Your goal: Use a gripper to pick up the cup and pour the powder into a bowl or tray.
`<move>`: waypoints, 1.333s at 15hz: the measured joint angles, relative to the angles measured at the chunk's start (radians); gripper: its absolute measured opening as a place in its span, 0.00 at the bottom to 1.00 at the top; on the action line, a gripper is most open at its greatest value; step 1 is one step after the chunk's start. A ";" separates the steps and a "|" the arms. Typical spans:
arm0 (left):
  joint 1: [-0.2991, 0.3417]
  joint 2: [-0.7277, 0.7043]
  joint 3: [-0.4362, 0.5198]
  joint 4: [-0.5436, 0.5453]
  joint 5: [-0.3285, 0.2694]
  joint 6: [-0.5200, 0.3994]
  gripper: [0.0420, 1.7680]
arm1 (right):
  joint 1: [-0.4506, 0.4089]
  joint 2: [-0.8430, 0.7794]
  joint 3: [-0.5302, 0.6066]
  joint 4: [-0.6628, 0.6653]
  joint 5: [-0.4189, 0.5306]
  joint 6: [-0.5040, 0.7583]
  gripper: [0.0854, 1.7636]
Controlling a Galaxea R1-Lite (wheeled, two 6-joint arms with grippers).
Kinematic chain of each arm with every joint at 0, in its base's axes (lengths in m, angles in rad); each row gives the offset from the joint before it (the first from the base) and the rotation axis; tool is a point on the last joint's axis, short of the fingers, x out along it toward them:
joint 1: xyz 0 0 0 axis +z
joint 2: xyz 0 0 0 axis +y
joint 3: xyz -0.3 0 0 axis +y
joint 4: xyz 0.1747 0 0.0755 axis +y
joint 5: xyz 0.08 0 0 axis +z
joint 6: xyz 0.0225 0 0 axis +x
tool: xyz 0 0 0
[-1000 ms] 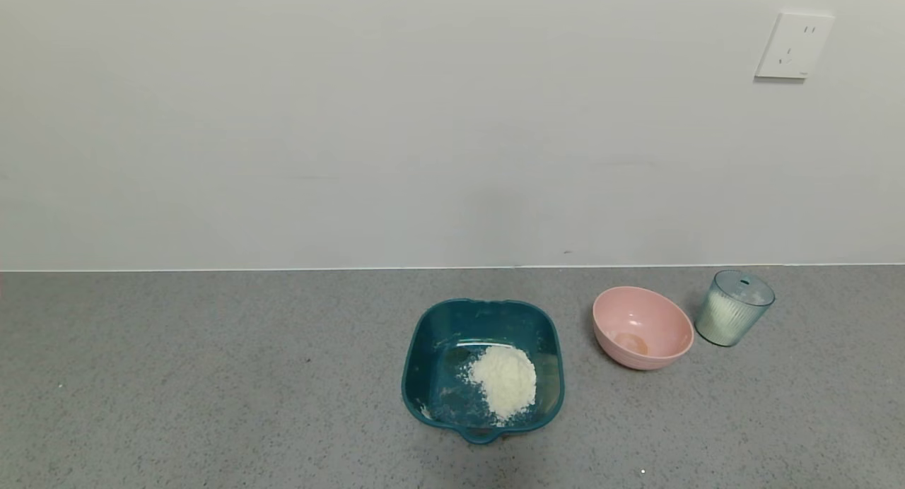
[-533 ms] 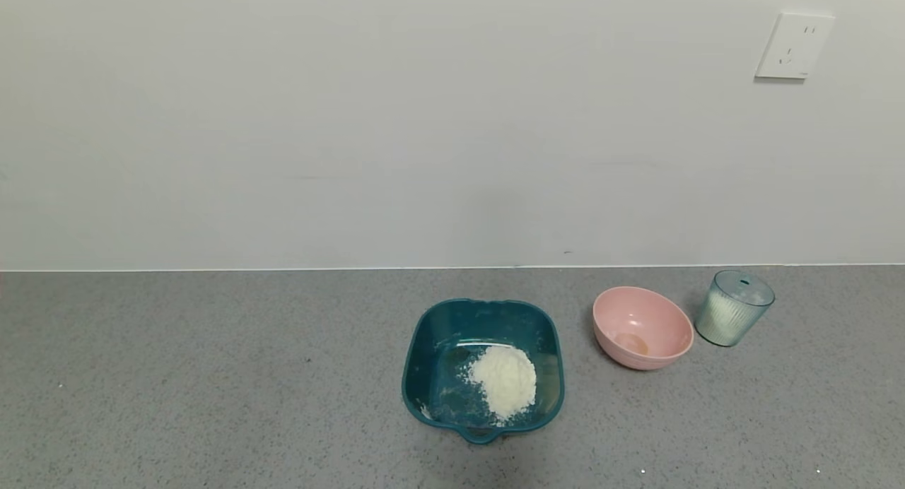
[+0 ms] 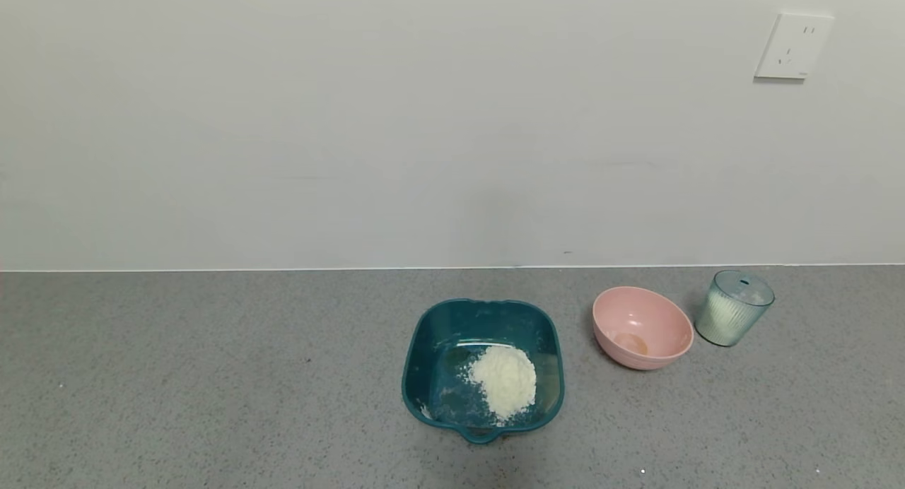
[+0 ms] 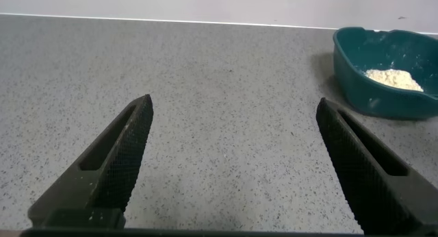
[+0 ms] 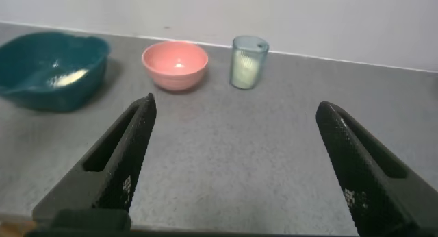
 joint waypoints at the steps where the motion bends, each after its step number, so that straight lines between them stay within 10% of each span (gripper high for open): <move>1: 0.000 0.000 0.000 0.000 0.000 0.000 0.97 | 0.000 -0.008 0.043 -0.065 -0.011 0.011 0.96; 7: 0.000 0.000 0.000 0.000 0.000 0.001 0.97 | 0.002 -0.021 0.372 -0.395 -0.001 -0.029 0.96; 20: 0.000 0.000 0.000 0.000 0.000 0.000 0.97 | 0.001 -0.022 0.411 -0.335 -0.008 0.040 0.96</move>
